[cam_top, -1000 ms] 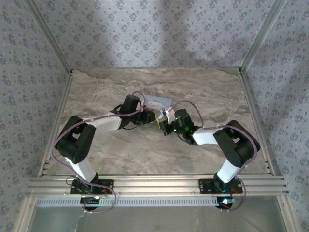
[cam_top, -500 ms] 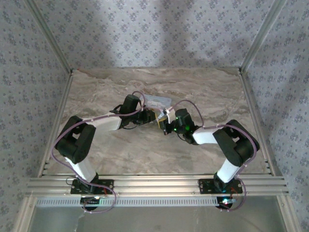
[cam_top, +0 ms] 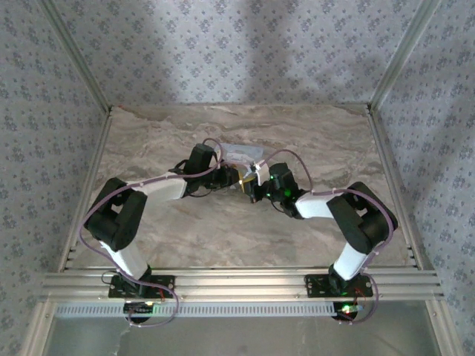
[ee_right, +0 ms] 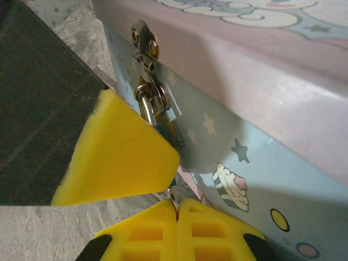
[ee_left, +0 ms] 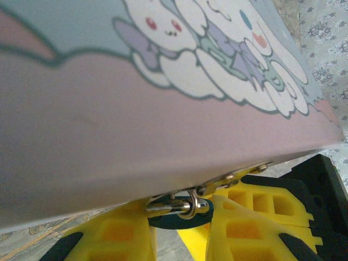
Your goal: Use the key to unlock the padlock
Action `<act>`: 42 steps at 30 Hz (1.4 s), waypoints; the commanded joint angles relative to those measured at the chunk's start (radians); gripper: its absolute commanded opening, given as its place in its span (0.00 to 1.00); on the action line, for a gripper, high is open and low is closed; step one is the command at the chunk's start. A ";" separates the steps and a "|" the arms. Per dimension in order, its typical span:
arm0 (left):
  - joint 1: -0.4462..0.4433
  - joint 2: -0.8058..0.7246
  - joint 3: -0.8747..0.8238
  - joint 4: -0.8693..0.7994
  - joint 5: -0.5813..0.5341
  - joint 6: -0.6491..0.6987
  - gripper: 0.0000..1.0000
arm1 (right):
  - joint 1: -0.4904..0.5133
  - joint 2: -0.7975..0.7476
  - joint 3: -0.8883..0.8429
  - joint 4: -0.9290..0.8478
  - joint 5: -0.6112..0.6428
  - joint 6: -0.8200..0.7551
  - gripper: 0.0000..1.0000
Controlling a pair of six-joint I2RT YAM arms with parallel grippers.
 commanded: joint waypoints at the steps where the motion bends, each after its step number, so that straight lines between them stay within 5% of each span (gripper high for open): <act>1: -0.034 0.003 0.013 0.018 0.058 0.012 0.15 | -0.008 0.004 0.066 0.107 -0.012 0.017 0.00; 15: -0.043 0.044 0.010 0.062 0.065 -0.009 0.16 | -0.012 0.006 0.071 0.115 0.007 0.038 0.00; 37: 0.002 -0.114 -0.110 0.058 -0.069 0.002 0.57 | 0.003 0.086 -0.059 0.155 0.051 0.125 0.00; 42: 0.042 -0.181 -0.218 0.183 -0.077 -0.091 0.62 | 0.003 0.059 -0.066 0.137 0.029 0.195 0.00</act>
